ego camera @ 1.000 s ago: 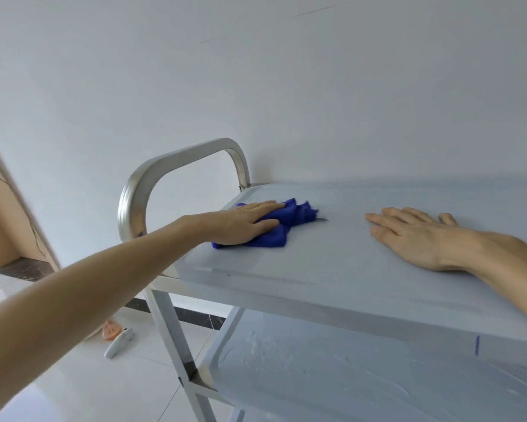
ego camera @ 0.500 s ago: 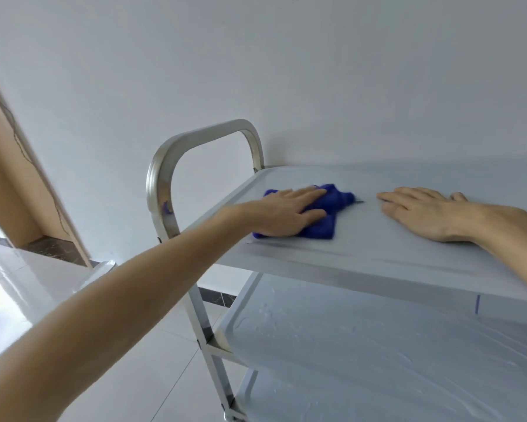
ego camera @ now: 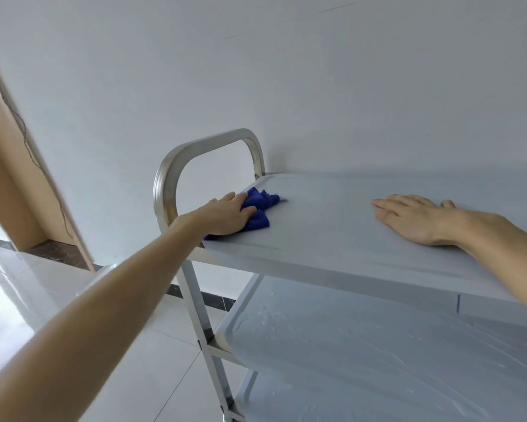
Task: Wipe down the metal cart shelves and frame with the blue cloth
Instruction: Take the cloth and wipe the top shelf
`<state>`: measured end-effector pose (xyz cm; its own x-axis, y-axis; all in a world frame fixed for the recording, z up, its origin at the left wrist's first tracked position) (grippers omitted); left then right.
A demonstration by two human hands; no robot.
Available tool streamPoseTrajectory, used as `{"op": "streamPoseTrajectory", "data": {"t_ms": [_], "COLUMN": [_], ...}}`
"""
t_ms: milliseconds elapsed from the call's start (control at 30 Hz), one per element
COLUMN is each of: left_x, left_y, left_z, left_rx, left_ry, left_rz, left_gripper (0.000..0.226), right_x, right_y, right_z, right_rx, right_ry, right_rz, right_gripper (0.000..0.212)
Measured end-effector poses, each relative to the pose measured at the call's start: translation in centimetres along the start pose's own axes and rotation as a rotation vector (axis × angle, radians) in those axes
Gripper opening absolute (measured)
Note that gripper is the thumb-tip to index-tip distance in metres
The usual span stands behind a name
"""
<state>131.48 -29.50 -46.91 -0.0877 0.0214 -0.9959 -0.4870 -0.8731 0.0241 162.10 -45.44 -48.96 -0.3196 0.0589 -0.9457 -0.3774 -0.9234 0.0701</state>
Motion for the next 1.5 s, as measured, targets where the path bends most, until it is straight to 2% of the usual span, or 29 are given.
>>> {"op": "streamPoseTrajectory", "data": {"t_ms": [67, 333, 400, 467, 533, 567, 633, 700, 733, 800, 867, 967, 1067, 1233, 1367, 1500], "left_x": [0.0, -0.8, -1.0, -1.1, -1.2, -1.2, -1.2, -0.8, -0.5, 0.2, 0.9, 1.4, 1.8, 2.5, 2.5, 3.2], "left_y": [0.4, 7.8, 9.5, 10.5, 10.9, 10.8, 10.2, 9.3, 8.8, 7.7, 6.8, 5.9, 5.7, 6.0, 5.8, 4.4], "left_z": [-1.9, -11.3, -13.0, -13.7, -13.0, -12.1, -9.5, -6.6, -5.4, -3.7, -3.2, -3.5, -3.6, -2.9, -2.6, -1.9], "left_rx": [0.022, 0.472, 0.559, 0.617, 0.603, 0.569, 0.472, 0.362, 0.314, 0.266, 0.247, 0.238, 0.243, 0.197, 0.232, 0.243], "left_ry": [-0.044, 0.012, 0.098, 0.311, 0.640, 0.793, 0.925, 0.849, 0.775, 0.628, 0.514, 0.411, 0.452, 0.464, 0.428, 0.495], "left_rz": [-0.019, -0.140, -0.168, -0.106, -0.051, -0.084, -0.312, -0.563, -0.644, -0.735, -0.760, -0.758, -0.735, -0.707, -0.752, -0.716], "left_gripper": [0.061, 0.059, 0.054, 0.049, 0.045, 0.043, 0.034, 0.023, 0.020, 0.021, 0.025, 0.031, 0.035, 0.027, 0.024, 0.030], "right_x": [-0.2, -0.4, -0.5, -0.7, -1.3, -1.7, -2.6, -3.0, -2.9, -1.7, 0.3, 3.4, 4.5, 4.7, 3.9, 1.7], "right_y": [0.2, 0.0, -0.2, -0.2, 0.2, 0.8, 2.5, 4.8, 6.0, 8.0, 9.2, 9.9, 10.4, 11.7, 13.2, 15.7], "right_z": [0.0, 0.1, -0.1, -0.3, -0.2, 0.1, 1.2, 3.6, 5.2, 8.5, 11.1, 13.1, 13.3, 11.2, 7.6, 1.4], "right_rx": [0.006, 0.001, -0.025, -0.076, -0.159, -0.197, -0.277, -0.372, -0.393, -0.391, -0.373, -0.327, -0.365, -0.522, -0.551, -0.519], "right_ry": [-0.011, 0.000, -0.011, -0.052, -0.134, -0.195, -0.355, -0.491, -0.512, -0.436, -0.243, 0.035, 0.078, 0.174, 0.175, 0.129], "right_rz": [0.002, 0.005, 0.003, -0.005, -0.045, -0.092, -0.205, -0.242, -0.200, -0.066, 0.022, -0.061, -0.206, -0.332, -0.388, -0.396], "right_gripper": [0.054, 0.053, 0.051, 0.045, 0.038, 0.034, 0.027, 0.026, 0.029, 0.053, 0.074, 0.091, 0.087, 0.081, 0.079, 0.079]}}
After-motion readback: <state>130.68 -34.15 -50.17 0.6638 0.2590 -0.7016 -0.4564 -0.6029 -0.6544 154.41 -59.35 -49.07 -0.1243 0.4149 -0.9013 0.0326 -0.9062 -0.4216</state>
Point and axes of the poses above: each hand's wrist, its own y-axis away from the middle knuckle, its own x-axis out of the palm, z = x × y, the point moved 3 cm from there along -y, towards the middle knuckle, and after that the axes turned 12 degrees about -y, right-handed, at the moved point
